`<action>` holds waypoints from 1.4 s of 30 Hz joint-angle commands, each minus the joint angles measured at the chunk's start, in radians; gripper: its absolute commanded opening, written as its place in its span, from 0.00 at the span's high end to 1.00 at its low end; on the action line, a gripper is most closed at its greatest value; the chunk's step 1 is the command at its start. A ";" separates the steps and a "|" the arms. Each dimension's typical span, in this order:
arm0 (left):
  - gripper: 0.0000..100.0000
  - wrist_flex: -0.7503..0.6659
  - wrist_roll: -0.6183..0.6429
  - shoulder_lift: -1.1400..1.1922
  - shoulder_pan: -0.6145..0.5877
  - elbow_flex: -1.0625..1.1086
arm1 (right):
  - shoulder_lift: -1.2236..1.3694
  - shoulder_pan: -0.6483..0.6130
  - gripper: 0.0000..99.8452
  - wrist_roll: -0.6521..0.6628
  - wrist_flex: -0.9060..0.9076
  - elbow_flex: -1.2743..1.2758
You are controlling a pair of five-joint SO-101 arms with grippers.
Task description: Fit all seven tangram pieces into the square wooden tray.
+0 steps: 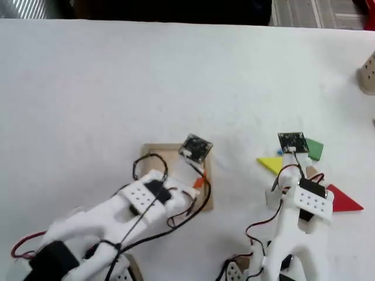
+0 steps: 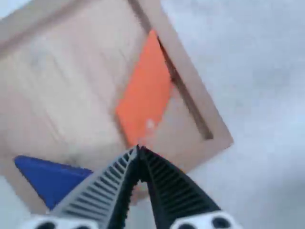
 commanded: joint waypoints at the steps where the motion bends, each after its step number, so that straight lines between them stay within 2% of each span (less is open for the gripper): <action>1: 0.98 0.025 -0.005 0.124 -0.005 -0.095 | -0.025 -0.008 0.98 0.012 -0.018 -0.005; 12: 0.98 0.023 -0.005 0.124 -0.091 -0.106 | -0.027 -0.008 0.98 0.012 -0.018 -0.005; 22: 0.98 0.015 -0.003 0.124 -0.268 -0.160 | -0.027 -0.008 0.98 0.012 -0.018 -0.005; 25: 0.98 0.017 -0.003 0.124 -0.257 -0.164 | -0.027 -0.008 0.98 0.012 -0.018 -0.005; 30: 0.98 0.008 0.068 0.053 -0.150 -0.164 | -0.025 -0.030 0.98 0.012 -0.018 -0.003; 33: 0.98 -0.074 0.118 -0.019 -0.074 -0.153 | -0.025 -0.035 0.98 0.012 -0.018 -0.003; 36: 0.98 -0.230 0.170 -0.027 -0.064 -0.110 | -0.025 -0.031 0.98 0.012 -0.018 -0.003; 39: 0.98 -0.370 0.207 0.051 -0.079 -0.097 | -0.025 -0.031 0.98 0.012 -0.018 -0.003; 42: 0.98 -0.396 0.218 0.182 -0.081 -0.140 | -0.025 -0.031 0.98 0.012 -0.018 -0.003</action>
